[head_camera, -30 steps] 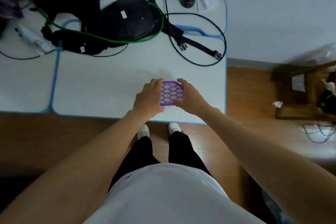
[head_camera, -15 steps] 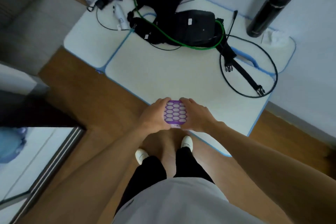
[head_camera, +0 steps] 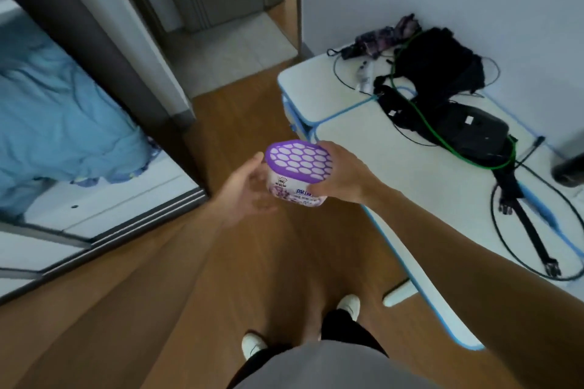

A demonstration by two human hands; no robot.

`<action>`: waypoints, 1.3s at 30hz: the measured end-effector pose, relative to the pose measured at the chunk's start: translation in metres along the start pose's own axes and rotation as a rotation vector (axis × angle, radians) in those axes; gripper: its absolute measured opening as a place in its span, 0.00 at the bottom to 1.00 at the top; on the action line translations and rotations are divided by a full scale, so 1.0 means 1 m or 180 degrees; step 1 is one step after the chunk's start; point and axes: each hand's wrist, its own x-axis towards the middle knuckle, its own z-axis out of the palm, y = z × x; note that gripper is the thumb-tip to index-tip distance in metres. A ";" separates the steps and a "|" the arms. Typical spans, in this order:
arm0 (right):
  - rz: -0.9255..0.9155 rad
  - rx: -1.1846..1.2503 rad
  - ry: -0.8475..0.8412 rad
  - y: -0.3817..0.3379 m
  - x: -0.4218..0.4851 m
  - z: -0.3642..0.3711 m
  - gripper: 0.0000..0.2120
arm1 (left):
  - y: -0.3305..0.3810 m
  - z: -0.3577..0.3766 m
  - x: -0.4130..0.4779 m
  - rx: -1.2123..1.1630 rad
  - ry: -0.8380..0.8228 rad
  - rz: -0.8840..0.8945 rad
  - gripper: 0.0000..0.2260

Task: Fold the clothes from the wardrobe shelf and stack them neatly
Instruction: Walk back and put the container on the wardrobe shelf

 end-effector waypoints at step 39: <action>-0.2530 -0.0594 -0.0390 -0.634 0.373 0.195 0.25 | 0.349 -0.551 -0.091 -0.0478 0.2126 0.1544 0.18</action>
